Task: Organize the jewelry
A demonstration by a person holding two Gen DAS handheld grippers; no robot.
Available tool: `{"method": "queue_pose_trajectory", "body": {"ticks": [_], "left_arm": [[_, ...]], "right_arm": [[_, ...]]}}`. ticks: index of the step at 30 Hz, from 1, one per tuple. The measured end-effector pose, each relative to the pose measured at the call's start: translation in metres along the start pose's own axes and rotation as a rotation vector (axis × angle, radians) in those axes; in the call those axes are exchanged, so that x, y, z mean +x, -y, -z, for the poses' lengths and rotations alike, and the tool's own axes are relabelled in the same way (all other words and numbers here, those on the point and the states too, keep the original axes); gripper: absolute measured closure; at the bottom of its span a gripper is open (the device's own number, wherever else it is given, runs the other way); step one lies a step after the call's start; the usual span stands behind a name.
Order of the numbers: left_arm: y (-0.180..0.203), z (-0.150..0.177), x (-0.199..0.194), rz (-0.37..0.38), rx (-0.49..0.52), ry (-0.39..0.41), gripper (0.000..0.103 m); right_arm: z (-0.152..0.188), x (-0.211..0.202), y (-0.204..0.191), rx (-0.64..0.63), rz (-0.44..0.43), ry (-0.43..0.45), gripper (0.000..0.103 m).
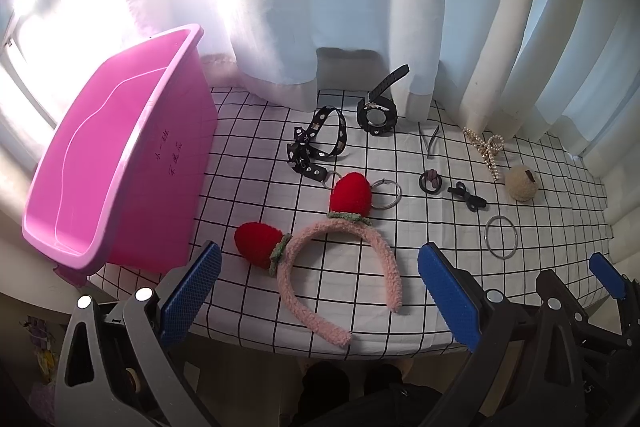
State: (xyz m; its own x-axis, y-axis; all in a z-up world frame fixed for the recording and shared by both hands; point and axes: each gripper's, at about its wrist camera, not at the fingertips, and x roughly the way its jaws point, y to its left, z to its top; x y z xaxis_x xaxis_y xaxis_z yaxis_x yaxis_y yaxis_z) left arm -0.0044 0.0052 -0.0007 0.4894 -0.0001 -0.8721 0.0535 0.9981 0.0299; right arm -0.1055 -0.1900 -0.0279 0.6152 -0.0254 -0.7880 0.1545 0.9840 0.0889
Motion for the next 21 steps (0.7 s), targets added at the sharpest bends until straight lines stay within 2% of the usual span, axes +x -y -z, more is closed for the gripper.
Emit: {"method": "queue_pose_trajectory", "body": {"ticks": [21], "left_arm": [[0.0028, 0.0013, 0.0000, -0.006, 0.002, -0.001, 0.006]], "right_arm": [[0.0013, -0.0026, 0.0017, 0.004, 0.001, 0.006, 0.009]]}}
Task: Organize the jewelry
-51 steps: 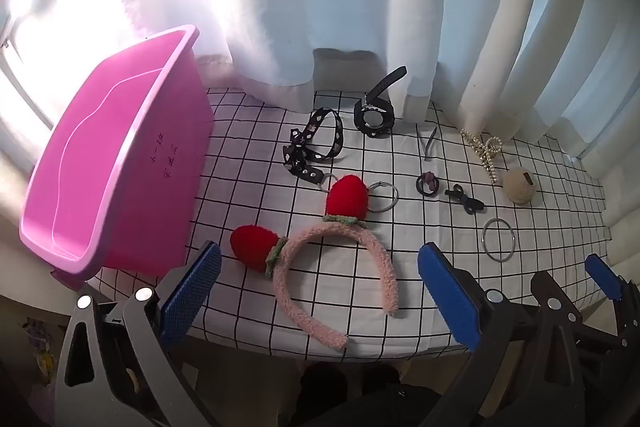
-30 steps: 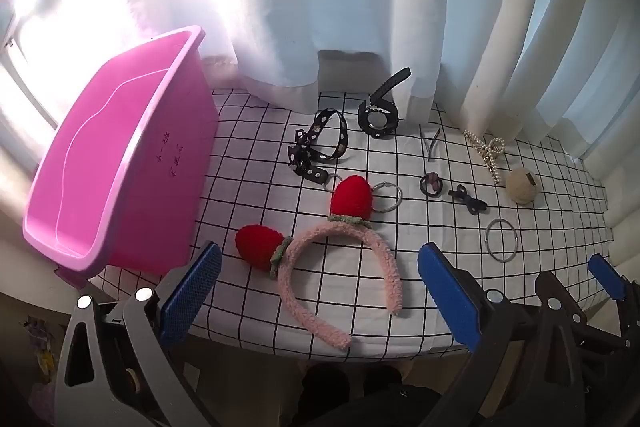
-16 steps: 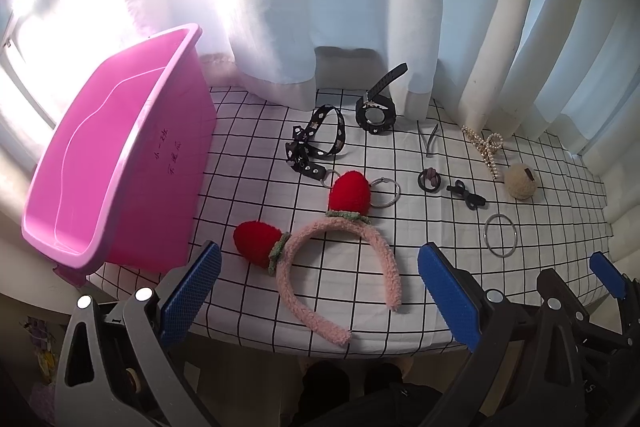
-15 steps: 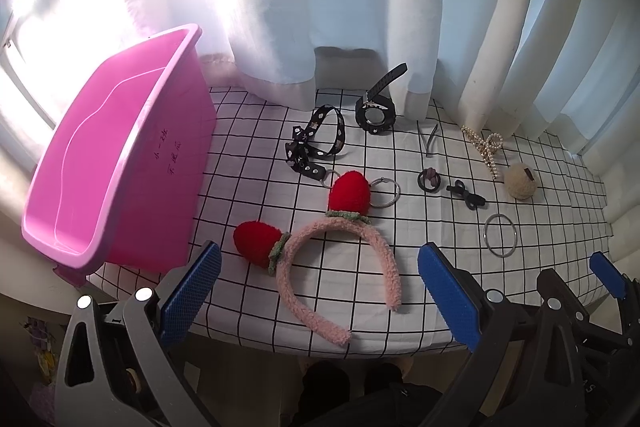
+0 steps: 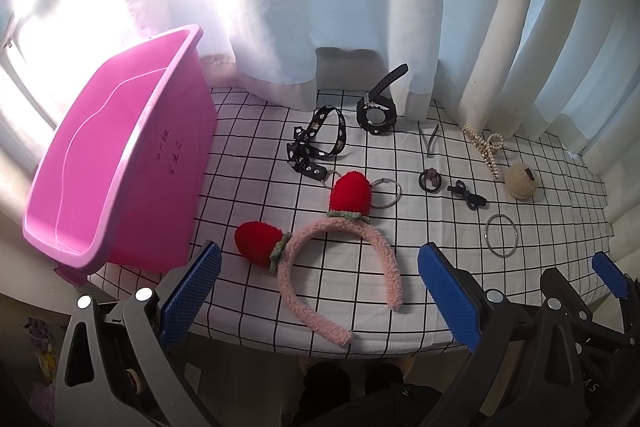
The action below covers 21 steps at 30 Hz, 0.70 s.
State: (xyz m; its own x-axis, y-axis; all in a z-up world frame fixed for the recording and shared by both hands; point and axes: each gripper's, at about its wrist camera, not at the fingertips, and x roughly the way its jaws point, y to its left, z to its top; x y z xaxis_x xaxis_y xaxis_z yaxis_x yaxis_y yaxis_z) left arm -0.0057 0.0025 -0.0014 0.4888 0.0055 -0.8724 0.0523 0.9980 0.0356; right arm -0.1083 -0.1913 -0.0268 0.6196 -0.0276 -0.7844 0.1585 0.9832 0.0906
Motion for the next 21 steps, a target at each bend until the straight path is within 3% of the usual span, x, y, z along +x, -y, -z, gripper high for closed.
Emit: {"method": "queue_pose_trajectory", "body": {"ticks": [12, 21], "left_arm": [[-0.003, 0.011, 0.009, -0.018, -0.029, -0.025, 0.006], [-0.033, 0.044, 0.028, -0.025, -0.176, -0.077, 0.006]], "right_arm": [[0.004, 0.006, 0.009, 0.010, -0.035, -0.018, 0.009], [0.022, 0.028, 0.034, 0.011, -0.071, -0.071, 0.009]]}}
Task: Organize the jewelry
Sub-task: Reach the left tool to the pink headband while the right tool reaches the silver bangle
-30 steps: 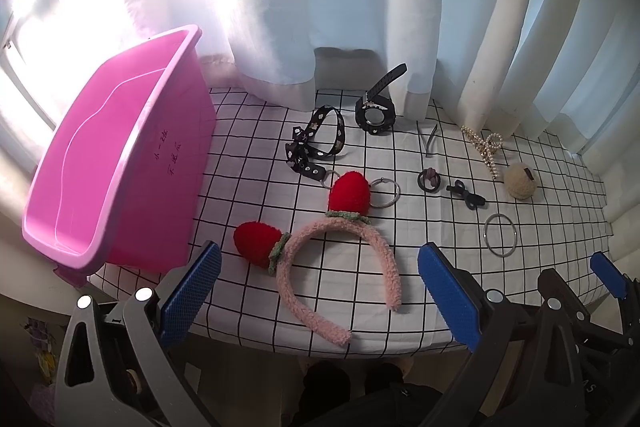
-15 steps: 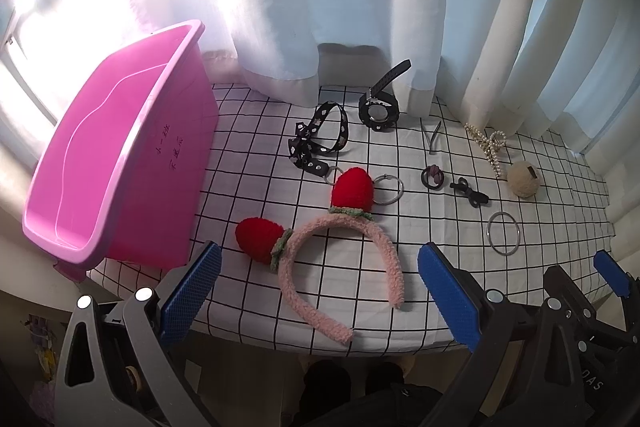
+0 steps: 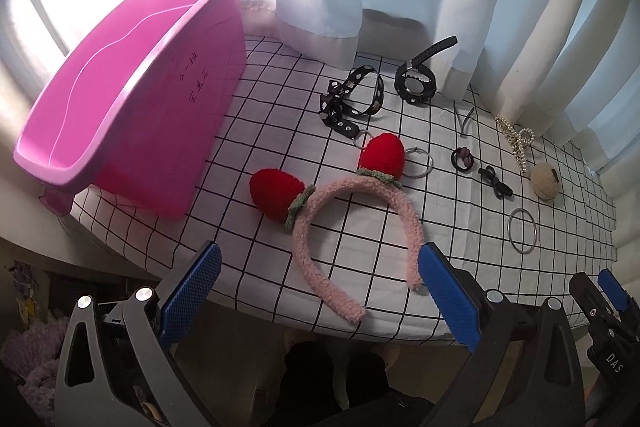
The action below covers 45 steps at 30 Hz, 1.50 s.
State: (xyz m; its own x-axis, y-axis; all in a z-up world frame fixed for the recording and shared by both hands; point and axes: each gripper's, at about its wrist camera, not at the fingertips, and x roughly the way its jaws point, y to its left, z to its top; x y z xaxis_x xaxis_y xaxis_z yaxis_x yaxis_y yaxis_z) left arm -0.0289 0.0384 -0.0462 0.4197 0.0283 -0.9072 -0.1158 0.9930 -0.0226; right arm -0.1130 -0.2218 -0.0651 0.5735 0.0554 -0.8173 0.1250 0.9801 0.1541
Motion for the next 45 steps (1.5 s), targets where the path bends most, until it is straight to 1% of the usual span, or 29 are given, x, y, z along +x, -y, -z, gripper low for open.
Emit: {"method": "queue_pose_trajectory", "body": {"ticks": [3, 8, 14, 18, 23, 28, 36, 39, 41, 45], "left_arm": [[-0.013, 0.013, 0.009, -0.030, -0.054, -0.015, 0.006], [-0.022, 0.030, 0.032, -0.061, -0.091, -0.046, 0.006], [-0.025, 0.042, 0.062, -0.097, -0.139, -0.040, 0.006], [-0.020, 0.045, 0.083, -0.115, -0.149, -0.019, 0.006], [-0.015, 0.049, 0.108, -0.123, -0.161, -0.015, 0.006], [-0.009, 0.055, 0.122, -0.139, -0.153, -0.002, 0.006], [-0.002, 0.052, 0.140, -0.146, -0.161, 0.007, 0.006], [-0.002, 0.052, 0.144, -0.142, -0.161, -0.001, 0.006], [-0.002, 0.052, 0.146, -0.141, -0.156, 0.001, 0.005], [-0.004, 0.050, 0.147, -0.126, -0.163, 0.014, 0.005]], "right_arm": [[0.007, 0.009, 0.014, 0.003, -0.003, -0.023, 0.009], [0.015, 0.025, 0.042, 0.006, -0.004, -0.045, 0.009], [0.023, 0.046, 0.076, -0.017, 0.043, -0.049, 0.009], [0.022, 0.067, 0.089, -0.034, 0.041, -0.049, 0.009], [0.014, 0.101, 0.086, -0.093, 0.029, -0.051, 0.009], [0.006, 0.127, 0.081, -0.145, 0.024, -0.045, 0.009], [0.003, 0.151, 0.080, -0.183, 0.044, -0.060, 0.009], [0.003, 0.158, 0.082, -0.183, 0.052, -0.071, 0.009], [0.002, 0.161, 0.080, -0.197, 0.069, -0.056, 0.009], [0.000, 0.162, 0.080, -0.205, 0.076, -0.038, 0.009]]}}
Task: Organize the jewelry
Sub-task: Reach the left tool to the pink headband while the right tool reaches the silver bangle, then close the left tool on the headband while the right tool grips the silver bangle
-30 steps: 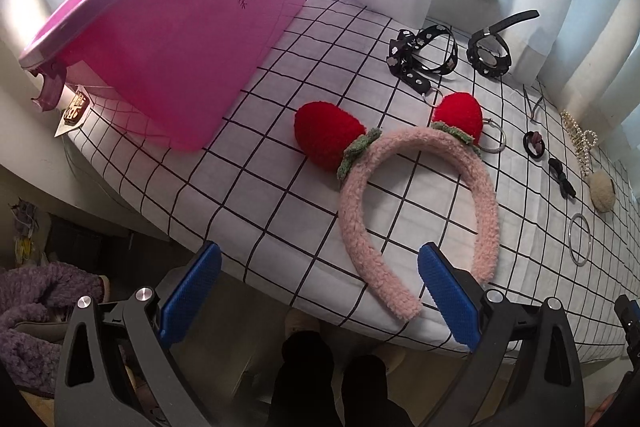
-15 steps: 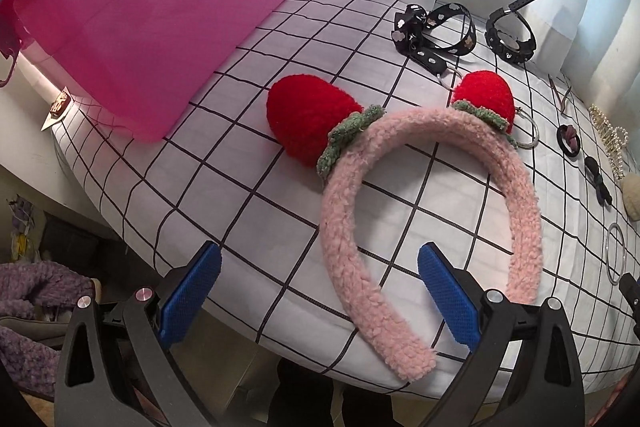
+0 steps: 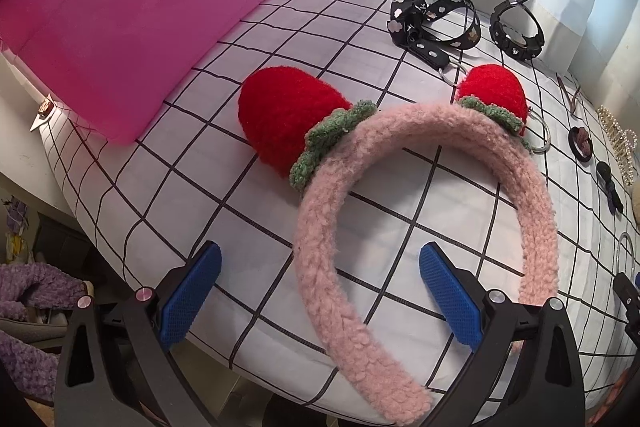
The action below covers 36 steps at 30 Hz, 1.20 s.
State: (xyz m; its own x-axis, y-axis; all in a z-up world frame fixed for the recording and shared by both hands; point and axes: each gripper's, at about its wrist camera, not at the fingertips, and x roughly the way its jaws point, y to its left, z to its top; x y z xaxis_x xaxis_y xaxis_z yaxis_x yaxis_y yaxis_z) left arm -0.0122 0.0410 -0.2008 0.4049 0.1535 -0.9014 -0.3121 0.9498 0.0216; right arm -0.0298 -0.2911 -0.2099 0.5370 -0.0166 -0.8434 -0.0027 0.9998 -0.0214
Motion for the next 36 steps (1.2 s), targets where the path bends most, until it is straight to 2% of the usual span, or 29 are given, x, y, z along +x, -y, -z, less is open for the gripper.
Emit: {"method": "queue_pose_trajectory", "body": {"ticks": [3, 7, 13, 17, 20, 23, 24, 25, 27, 28, 29, 31, 36], "left_arm": [[-0.003, -0.002, 0.003, 0.027, -0.019, 0.000, 0.005], [-0.002, 0.000, 0.002, 0.027, -0.014, 0.024, 0.005], [0.000, 0.001, 0.002, 0.017, -0.029, 0.059, 0.005], [0.002, 0.001, 0.000, 0.011, -0.040, 0.049, 0.006], [0.005, -0.004, 0.000, 0.023, -0.025, 0.040, 0.011], [0.009, -0.006, -0.003, 0.040, 0.001, 0.038, 0.025], [0.011, -0.005, -0.005, 0.046, 0.010, 0.042, 0.034], [0.013, -0.005, -0.007, 0.050, 0.018, 0.047, 0.043], [0.016, -0.004, -0.009, 0.055, 0.028, 0.052, 0.051], [0.016, -0.004, -0.010, 0.055, 0.030, 0.057, 0.062], [0.016, -0.003, -0.011, 0.055, 0.032, 0.063, 0.068], [0.017, -0.003, -0.012, 0.058, 0.036, 0.064, 0.091], [0.011, -0.003, -0.011, 0.083, 0.005, 0.050, 0.093]], "right_arm": [[0.000, 0.001, -0.001, 0.001, 0.004, 0.025, 0.009], [0.003, 0.001, -0.002, -0.005, 0.003, 0.076, 0.008], [0.004, 0.000, -0.001, -0.015, -0.004, 0.074, 0.009], [0.003, 0.000, 0.000, -0.023, -0.009, 0.074, 0.009], [0.002, 0.000, -0.002, -0.029, -0.018, 0.075, 0.009], [0.002, 0.000, -0.002, -0.030, -0.023, 0.077, 0.010], [0.002, -0.001, -0.003, -0.033, -0.027, 0.079, 0.011], [0.003, -0.002, -0.004, -0.041, -0.032, 0.082, 0.014], [0.004, -0.006, -0.008, -0.065, -0.044, 0.093, 0.025], [0.004, -0.007, -0.010, -0.073, -0.039, 0.091, 0.032], [0.004, -0.007, -0.009, -0.068, -0.042, 0.091, 0.032], [0.003, -0.008, -0.009, -0.067, -0.048, 0.091, 0.032], [0.004, -0.011, -0.005, -0.045, -0.079, 0.092, 0.033]]}}
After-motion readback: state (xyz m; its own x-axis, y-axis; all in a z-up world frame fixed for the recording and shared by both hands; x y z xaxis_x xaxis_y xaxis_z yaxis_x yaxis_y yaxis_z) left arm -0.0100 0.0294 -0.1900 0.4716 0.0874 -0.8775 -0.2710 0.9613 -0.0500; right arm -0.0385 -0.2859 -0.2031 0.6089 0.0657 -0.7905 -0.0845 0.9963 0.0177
